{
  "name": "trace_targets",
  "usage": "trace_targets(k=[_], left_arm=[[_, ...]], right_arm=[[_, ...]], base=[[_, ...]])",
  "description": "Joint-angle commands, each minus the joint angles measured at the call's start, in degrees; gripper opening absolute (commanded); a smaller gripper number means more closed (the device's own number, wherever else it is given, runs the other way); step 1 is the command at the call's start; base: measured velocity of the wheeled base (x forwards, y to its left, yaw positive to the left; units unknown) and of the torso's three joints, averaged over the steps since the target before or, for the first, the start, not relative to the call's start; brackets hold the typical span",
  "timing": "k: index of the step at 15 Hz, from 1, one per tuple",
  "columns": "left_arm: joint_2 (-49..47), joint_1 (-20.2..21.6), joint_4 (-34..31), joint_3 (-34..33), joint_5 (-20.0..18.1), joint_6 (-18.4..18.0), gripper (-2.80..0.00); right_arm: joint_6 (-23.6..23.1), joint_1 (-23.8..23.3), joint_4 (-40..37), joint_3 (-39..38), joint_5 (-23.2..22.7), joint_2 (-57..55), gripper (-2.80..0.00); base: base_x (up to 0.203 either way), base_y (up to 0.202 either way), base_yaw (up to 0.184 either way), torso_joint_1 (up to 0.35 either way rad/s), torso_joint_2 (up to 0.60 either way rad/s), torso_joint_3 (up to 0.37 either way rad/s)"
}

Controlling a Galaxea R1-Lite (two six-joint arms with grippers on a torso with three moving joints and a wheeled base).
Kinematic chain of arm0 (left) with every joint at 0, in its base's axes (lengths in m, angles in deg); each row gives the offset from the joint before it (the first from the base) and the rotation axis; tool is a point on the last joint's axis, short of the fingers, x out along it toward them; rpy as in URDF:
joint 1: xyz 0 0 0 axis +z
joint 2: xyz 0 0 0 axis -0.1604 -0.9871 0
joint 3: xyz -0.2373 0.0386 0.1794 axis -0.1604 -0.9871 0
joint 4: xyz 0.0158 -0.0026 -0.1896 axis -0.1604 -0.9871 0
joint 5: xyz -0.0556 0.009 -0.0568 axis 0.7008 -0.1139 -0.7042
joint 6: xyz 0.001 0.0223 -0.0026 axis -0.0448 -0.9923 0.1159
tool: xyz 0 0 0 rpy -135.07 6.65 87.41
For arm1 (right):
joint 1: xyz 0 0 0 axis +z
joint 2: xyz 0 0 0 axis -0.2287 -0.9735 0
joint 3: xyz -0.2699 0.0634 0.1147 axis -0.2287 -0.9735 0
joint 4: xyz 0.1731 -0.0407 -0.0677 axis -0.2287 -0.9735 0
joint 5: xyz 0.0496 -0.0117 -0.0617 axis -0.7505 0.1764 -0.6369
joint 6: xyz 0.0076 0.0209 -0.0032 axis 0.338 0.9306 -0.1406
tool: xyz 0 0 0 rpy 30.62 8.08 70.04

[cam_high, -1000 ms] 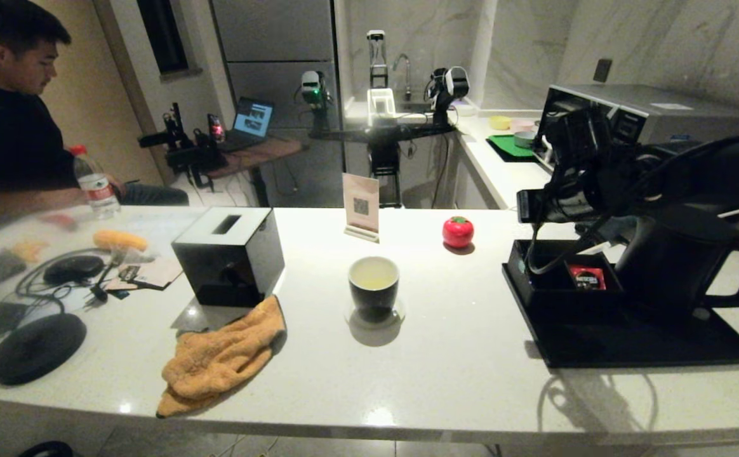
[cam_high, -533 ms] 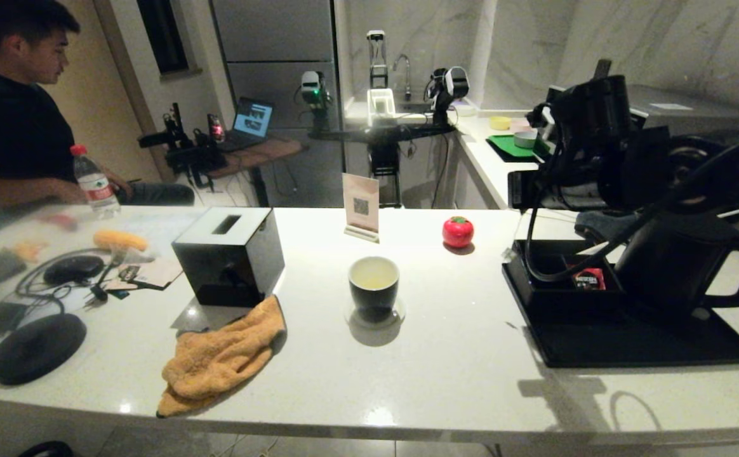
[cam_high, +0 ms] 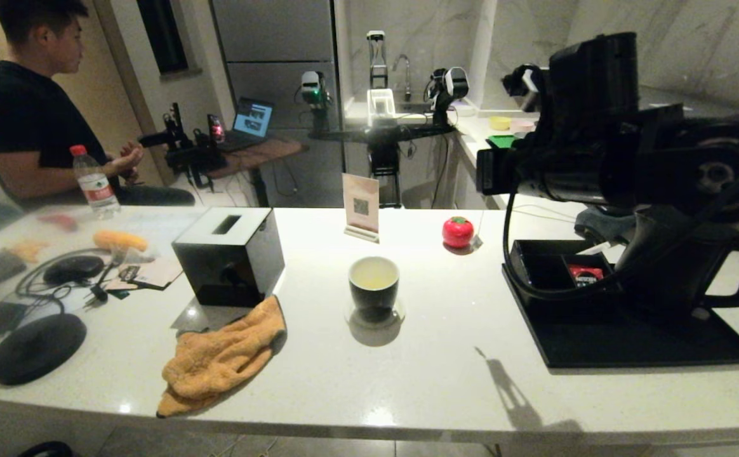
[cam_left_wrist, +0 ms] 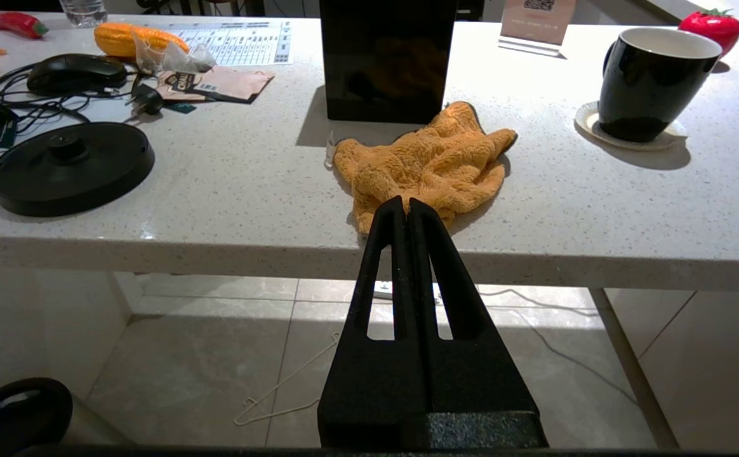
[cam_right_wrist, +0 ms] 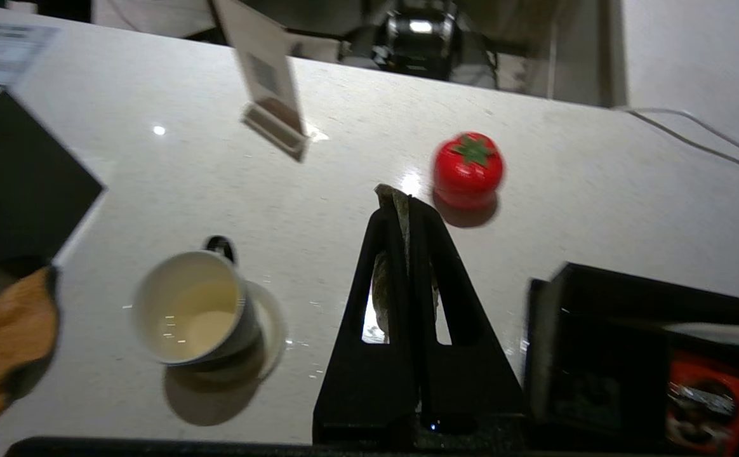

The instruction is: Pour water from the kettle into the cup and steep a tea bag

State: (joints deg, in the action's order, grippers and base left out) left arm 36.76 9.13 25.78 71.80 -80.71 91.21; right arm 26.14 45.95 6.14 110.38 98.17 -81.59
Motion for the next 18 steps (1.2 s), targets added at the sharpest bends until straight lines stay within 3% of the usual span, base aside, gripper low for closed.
trace_targets(k=[1, 5, 18], left_arm=[[0.0, 0.0, 0.0, 0.0, 0.0, 0.1, -2.8], [0.0, 0.0, 0.0, 0.0, 0.0, 0.0, -2.8], [0.0, 0.0, 0.0, 0.1, -0.6, -0.5, -2.8]], right_arm=[[-1.7, 3.4, 4.3, -2.2, 0.1, 0.4, -2.8], [-5.2, 8.9, 12.2, -5.5, 0.0, 0.4, -2.8], [-6.1, 15.9, 13.1, -4.6, 0.0, 0.9, -2.8]], base=[[0.0, 0.0, 0.0, 0.0, 0.0, 0.0], [0.0, 0.0, 0.0, 0.0, 0.0, 0.0], [0.0, 0.0, 0.0, 0.0, 0.0, 0.0]])
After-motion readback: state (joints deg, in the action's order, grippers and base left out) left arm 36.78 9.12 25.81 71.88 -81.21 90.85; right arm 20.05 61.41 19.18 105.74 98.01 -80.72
